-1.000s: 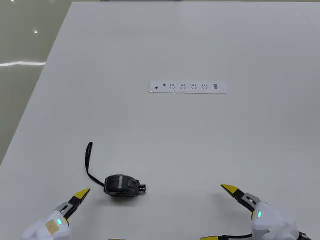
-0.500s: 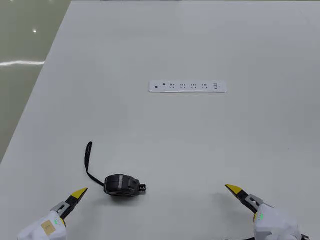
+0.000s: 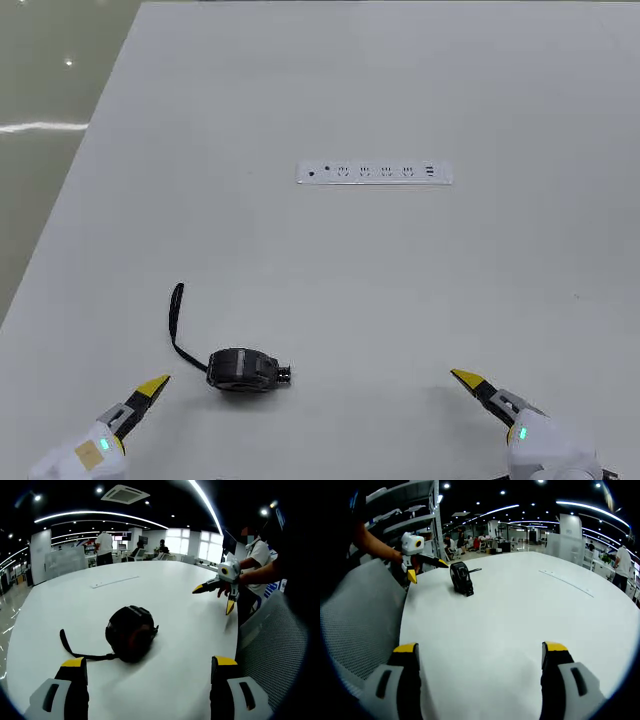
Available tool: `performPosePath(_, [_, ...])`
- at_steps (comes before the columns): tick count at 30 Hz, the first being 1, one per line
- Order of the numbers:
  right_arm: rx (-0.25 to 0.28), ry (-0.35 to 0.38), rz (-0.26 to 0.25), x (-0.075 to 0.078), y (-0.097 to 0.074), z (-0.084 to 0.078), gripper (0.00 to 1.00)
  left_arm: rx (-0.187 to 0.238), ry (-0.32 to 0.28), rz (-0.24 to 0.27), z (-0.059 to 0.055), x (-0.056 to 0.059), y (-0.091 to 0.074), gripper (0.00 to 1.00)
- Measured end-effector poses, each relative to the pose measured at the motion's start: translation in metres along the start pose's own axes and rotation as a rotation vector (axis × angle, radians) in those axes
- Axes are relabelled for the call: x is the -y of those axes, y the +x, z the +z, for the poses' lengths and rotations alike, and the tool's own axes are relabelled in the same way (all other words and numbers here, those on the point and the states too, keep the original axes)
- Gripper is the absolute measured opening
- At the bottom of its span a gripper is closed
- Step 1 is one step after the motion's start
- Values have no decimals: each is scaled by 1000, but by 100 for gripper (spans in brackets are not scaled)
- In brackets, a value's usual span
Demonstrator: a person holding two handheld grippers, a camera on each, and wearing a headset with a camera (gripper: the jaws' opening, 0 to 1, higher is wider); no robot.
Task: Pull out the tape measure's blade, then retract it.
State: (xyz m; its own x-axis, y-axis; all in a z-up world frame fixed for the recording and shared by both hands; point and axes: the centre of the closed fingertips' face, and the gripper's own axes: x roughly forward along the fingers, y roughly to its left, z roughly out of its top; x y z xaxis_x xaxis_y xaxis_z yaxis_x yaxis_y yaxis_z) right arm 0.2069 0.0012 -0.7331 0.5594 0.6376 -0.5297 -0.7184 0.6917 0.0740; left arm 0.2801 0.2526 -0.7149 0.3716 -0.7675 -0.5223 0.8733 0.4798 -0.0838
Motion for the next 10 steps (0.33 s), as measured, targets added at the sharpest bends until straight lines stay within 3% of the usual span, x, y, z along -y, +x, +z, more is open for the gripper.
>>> performPosePath(10, [-5,-1,3,-2,-1,-1,98,5,0,-4,2,2,1,100])
